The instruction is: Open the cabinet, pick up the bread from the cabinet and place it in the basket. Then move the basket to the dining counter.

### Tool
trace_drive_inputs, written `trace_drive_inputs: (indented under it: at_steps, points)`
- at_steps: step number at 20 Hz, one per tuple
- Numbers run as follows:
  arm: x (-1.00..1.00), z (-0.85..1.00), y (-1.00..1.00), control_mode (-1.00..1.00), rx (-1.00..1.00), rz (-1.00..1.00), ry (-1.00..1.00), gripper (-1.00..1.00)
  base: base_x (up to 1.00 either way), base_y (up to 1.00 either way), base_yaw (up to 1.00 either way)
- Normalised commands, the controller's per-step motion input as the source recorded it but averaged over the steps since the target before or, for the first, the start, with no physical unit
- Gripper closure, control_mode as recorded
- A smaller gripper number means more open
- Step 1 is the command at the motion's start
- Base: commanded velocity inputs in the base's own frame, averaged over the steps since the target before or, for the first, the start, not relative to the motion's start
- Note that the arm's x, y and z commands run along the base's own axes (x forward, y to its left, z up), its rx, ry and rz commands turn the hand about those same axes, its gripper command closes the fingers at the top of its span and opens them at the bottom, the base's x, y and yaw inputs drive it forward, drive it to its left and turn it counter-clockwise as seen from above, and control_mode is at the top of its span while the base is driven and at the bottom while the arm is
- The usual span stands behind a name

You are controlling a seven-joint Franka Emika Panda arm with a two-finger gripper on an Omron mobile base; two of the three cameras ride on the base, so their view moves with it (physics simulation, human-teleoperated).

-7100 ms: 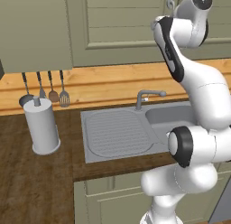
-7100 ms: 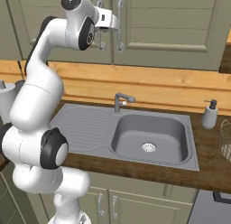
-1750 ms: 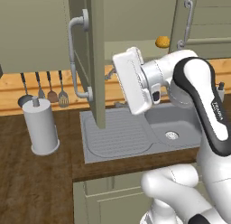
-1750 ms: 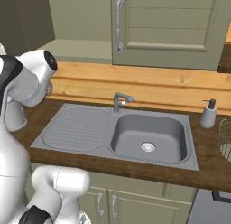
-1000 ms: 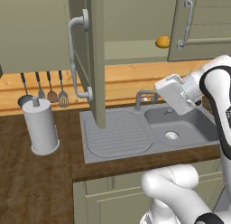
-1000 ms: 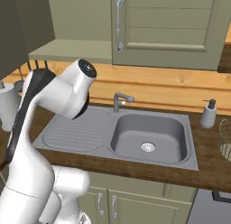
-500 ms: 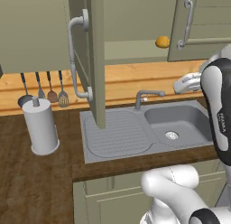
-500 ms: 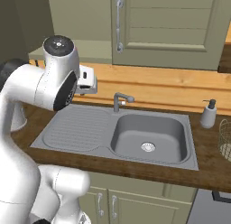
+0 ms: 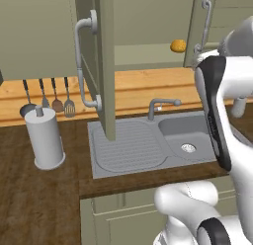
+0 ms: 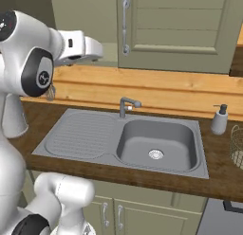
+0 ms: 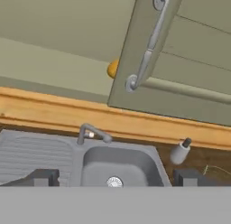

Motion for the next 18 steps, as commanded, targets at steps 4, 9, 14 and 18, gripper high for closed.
trace_drive_inputs:
  at_steps: [4,9,14,18]
  points:
    - [0.01,0.88,-0.48,-1.00,0.25,-0.36,-0.21,-1.00,0.00,0.00,0.00]
    - [0.13,0.12,-0.58,-1.00,0.48,-0.05,-0.01,-1.00,0.00,0.00,0.00]
    - [0.33,0.00,-0.07,-1.00,0.16,0.22,0.03,-1.00,0.00,0.00,0.00]
    - [0.60,0.00,0.00,-1.00,0.03,0.22,0.00,-1.00,0.00,0.00,0.00]
